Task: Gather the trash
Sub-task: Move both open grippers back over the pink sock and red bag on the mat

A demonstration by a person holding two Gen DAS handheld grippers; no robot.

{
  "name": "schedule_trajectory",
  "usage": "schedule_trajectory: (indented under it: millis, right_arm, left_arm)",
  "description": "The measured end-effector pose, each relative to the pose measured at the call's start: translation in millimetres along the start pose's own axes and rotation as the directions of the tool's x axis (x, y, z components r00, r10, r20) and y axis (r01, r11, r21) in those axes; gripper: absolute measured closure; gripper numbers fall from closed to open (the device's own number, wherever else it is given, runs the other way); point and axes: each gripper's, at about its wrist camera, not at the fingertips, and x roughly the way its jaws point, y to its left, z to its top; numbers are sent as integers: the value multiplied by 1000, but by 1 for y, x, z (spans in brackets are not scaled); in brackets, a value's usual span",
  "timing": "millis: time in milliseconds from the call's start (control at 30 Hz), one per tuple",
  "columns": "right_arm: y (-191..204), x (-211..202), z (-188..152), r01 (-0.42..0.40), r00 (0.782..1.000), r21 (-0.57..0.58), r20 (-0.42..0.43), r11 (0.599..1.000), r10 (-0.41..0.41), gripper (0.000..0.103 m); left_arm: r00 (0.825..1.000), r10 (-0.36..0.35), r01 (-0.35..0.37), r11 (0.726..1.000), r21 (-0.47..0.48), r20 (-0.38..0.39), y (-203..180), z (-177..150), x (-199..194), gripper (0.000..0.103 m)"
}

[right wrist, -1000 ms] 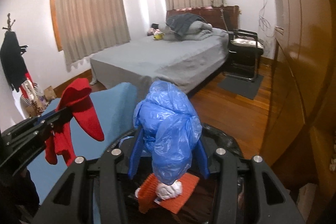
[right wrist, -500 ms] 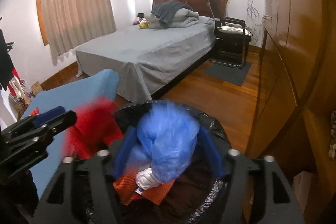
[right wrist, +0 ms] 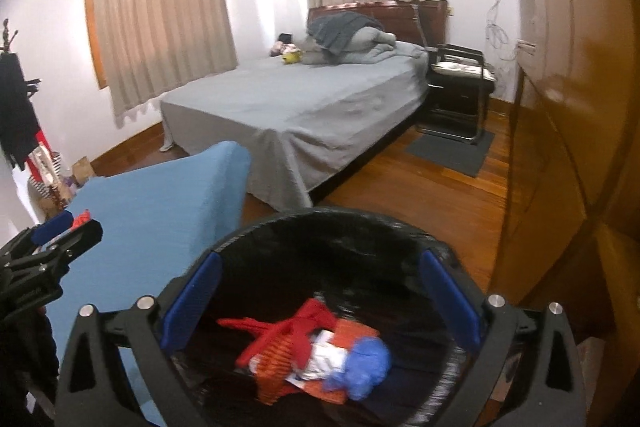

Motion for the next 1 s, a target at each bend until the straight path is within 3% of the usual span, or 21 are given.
schedule_trajectory:
  millis: [267,500,767,1000]
  right_arm:
    - [87,41,19,-134,991,-85,5,987,135,6]
    - [170,82,29,-229,973,-134,-3,964,231,6]
    - [240,128,19,-273,962,-159,-47,949,269,6]
    - [278,162,6,-284,958,-184,-101,941,269,6]
  left_arm:
    - [983,185,-184,980,-80,-1,86,-5,-13,12]
    - [941,337,-336,930,-150,-19,170,-9,-19,12]
    - [892,447,-451,865,-219,-70,260,-15,-12,12]
    - [864,484,-503,831,-238,-135,322,-22,9,12]
